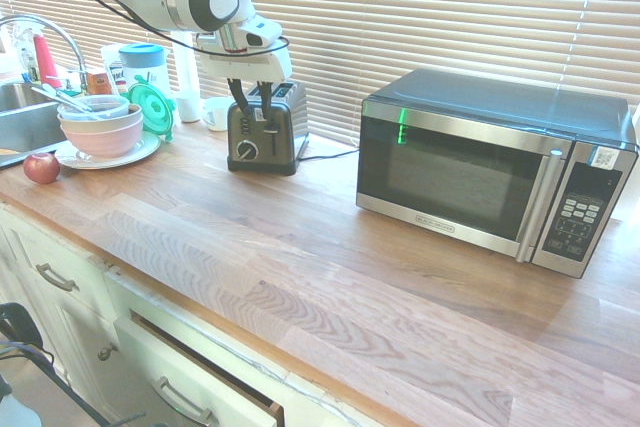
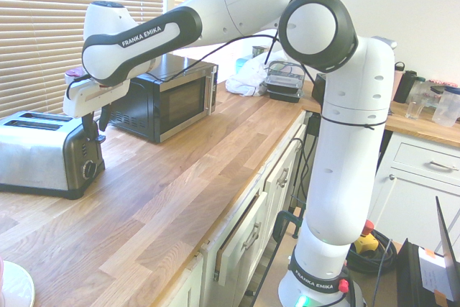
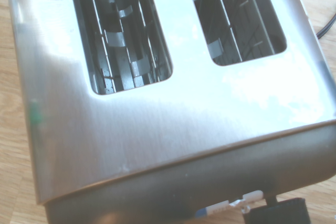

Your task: Press the toaster

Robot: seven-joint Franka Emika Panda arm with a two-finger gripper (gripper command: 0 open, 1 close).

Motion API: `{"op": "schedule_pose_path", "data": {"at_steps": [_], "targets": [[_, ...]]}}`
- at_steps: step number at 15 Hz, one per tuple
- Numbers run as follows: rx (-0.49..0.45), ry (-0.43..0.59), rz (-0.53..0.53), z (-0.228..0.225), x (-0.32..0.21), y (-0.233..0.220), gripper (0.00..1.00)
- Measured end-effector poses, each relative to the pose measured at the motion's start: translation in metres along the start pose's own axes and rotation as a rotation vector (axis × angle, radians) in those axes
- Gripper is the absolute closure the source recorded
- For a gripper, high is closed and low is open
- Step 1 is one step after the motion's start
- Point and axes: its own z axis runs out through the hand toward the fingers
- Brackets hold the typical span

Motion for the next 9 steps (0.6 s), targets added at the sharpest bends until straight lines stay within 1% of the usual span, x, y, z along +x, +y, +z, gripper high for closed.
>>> {"op": "schedule_pose_path", "data": {"at_steps": [9], "targets": [[-0.02, -0.022, -0.001, 0.024, 0.015, 0.001, 1.0]]}}
